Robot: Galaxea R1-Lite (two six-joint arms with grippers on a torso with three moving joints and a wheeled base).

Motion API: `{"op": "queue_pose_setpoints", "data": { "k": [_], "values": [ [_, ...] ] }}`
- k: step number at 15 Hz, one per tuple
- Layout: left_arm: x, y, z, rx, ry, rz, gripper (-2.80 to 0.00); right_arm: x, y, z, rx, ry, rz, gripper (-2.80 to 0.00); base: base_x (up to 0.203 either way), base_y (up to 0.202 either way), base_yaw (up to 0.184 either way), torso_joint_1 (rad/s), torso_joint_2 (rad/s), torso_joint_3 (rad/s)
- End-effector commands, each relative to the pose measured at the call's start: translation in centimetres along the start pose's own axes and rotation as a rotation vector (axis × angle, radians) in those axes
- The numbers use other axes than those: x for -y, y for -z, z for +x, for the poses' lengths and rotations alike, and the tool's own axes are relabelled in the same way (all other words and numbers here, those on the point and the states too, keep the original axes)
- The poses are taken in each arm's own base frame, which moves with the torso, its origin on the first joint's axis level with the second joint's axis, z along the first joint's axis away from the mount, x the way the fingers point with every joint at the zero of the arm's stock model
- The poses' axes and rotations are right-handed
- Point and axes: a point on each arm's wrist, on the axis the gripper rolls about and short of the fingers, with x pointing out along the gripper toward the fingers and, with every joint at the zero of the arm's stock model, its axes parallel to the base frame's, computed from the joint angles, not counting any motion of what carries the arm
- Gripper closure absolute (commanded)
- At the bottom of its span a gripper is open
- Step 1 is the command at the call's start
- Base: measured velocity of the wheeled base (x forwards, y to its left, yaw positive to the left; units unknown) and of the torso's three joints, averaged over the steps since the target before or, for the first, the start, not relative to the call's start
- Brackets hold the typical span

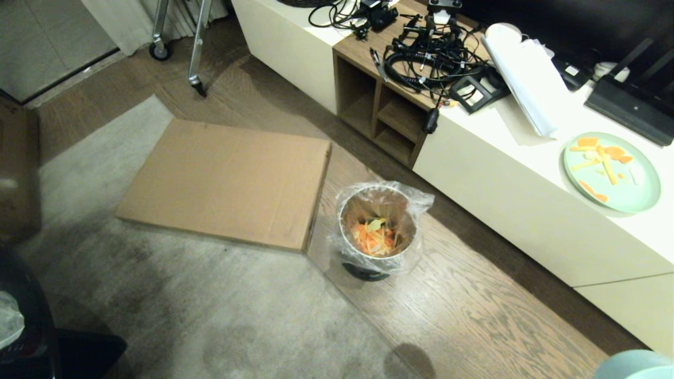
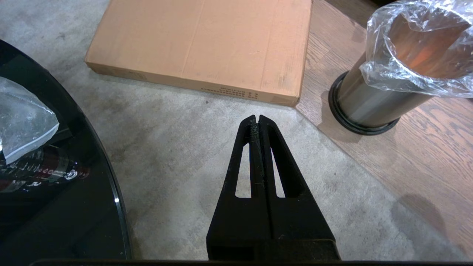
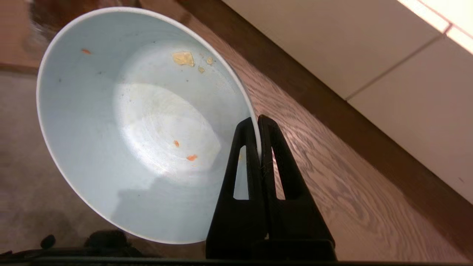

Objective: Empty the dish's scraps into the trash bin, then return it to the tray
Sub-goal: Put the bowl back to the table

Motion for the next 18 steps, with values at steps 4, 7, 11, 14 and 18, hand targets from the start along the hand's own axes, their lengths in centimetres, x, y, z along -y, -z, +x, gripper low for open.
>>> {"op": "queue_pose_setpoints", "data": {
  "k": [4, 7, 11, 14, 18],
  "values": [
    [0.00, 0.01, 0.00, 0.000, -0.001, -0.001, 0.00, 0.00, 0.16, -0.60, 0.077, -0.013, 0.001, 0.00, 0.000, 0.000, 0.000, 0.000, 0.00, 0.000],
    [0.00, 0.01, 0.00, -0.001, -0.001, 0.000, 0.00, 0.00, 0.13, -0.61, 0.077, -0.013, 0.001, 0.00, 0.000, 0.000, 0.000, 0.000, 0.00, 0.000],
    [0.00, 0.00, 0.00, 0.001, -0.001, 0.000, 0.00, 0.00, 0.13, -0.61, 0.076, -0.013, 0.001, 0.00, 0.000, 0.000, 0.000, 0.000, 0.00, 0.000],
    [0.00, 0.01, 0.00, -0.001, -0.001, 0.000, 0.00, 0.00, 0.14, -0.61, 0.077, -0.013, 0.001, 0.00, 0.000, 0.000, 0.000, 0.000, 0.00, 0.000],
    [0.00, 0.00, 0.00, 0.001, -0.001, 0.000, 0.00, 0.00, 0.13, -0.61, 0.078, -0.013, 0.001, 0.00, 0.000, 0.000, 0.000, 0.000, 0.00, 0.000]
  ]
}}
